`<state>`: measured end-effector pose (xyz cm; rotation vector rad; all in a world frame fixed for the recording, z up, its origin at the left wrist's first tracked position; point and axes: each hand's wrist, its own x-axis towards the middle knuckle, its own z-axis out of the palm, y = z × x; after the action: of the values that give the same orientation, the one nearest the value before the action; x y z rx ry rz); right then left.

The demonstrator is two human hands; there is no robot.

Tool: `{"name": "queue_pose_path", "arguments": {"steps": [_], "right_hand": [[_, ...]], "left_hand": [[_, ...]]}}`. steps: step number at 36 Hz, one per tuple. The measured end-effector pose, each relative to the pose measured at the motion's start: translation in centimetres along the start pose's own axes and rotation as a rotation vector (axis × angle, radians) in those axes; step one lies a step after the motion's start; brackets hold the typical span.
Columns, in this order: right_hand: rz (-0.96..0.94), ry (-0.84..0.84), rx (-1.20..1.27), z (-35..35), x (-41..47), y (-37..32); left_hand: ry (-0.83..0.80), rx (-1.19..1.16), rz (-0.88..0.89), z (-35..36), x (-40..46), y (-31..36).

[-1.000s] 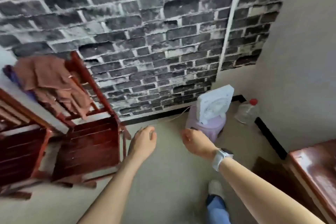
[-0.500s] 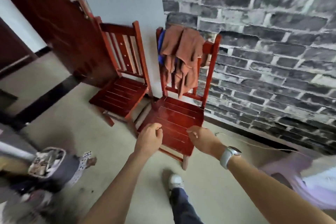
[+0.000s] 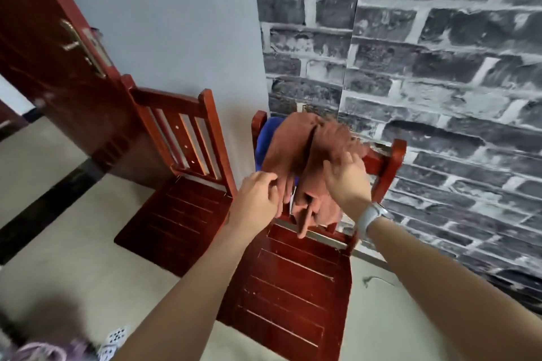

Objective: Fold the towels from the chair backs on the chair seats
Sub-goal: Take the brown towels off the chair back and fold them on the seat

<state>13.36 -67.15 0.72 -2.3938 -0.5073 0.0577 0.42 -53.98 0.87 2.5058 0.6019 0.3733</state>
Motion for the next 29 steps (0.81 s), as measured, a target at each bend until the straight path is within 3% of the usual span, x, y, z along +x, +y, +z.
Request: {"name": "queue_pose_path", "arguments": {"steps": [4, 12, 20, 29], "right_hand": [[0.055, 0.074, -0.151, 0.4, 4.7, -0.9], [0.085, 0.034, -0.295, 1.3, 8.4, -0.7], [0.103, 0.085, 0.21, -1.7, 9.0, -3.0], [0.058, 0.227, 0.526, -8.6, 9.4, -9.5]], "left_hand": [[-0.057, 0.037, 0.04, 0.6, 4.2, 0.1], [-0.054, 0.176, 0.142, 1.6, 10.5, 0.0], [-0.005, 0.162, 0.125, 2.1, 14.0, 0.0], [0.149, -0.437, 0.28, -3.6, 16.6, 2.7]]}}
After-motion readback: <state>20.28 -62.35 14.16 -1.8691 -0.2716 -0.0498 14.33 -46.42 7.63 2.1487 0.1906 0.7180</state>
